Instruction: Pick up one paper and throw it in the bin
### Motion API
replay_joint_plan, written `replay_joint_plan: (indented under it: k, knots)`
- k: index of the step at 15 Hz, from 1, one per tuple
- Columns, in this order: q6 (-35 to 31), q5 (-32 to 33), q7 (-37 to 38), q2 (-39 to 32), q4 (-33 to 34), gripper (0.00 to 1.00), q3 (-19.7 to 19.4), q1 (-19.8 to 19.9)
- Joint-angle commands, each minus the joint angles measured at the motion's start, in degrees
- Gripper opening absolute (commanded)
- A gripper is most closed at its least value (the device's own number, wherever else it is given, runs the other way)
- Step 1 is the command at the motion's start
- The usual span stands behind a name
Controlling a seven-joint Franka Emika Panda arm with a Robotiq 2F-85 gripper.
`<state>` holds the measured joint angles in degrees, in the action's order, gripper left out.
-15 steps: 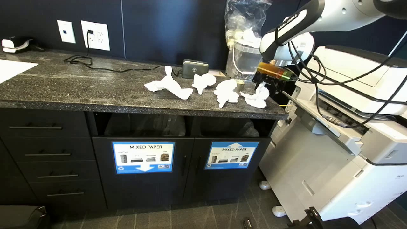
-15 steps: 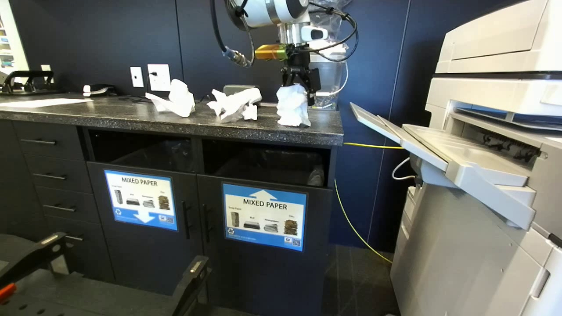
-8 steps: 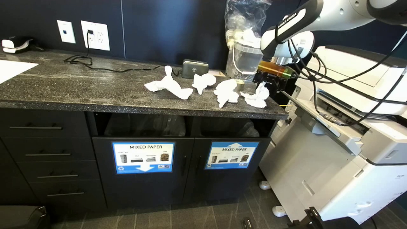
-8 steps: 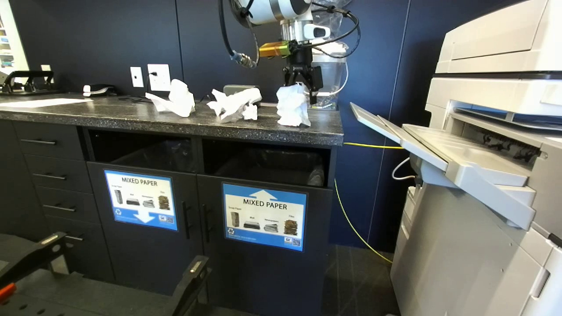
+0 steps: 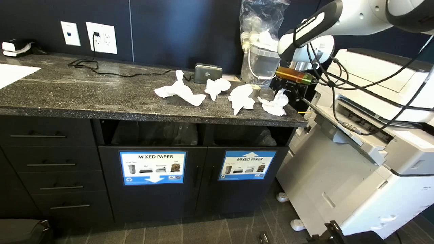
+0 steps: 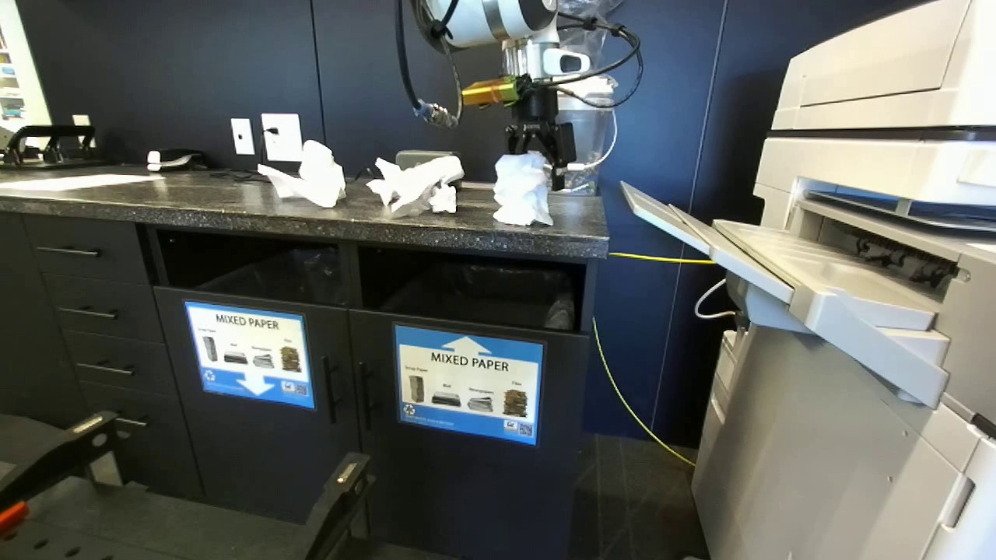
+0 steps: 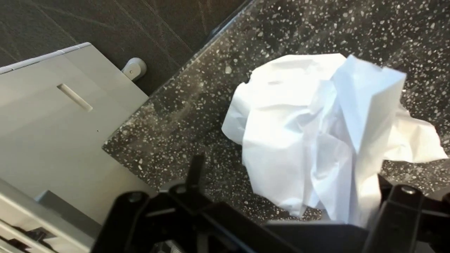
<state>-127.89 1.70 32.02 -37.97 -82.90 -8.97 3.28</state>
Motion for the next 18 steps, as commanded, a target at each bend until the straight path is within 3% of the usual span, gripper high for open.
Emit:
replay_joint_plan:
  k: [1, 12, 13, 15, 18]
  knots:
    - [2.1, -1.5, -0.9, -1.7, 3.5, 1.00, -0.4, 0.2]
    - [2.6, -1.3, -0.6, -2.2, 4.3, 1.00, -0.5, 0.2]
    - [2.6, -1.2, -0.6, -2.2, 4.3, 0.75, -0.5, 0.2]
    - [2.4, -1.1, -0.7, -2.2, 4.2, 0.66, -0.5, 0.1]
    - [2.4, -1.1, -0.7, -2.0, 4.1, 0.42, -0.5, 0.1]
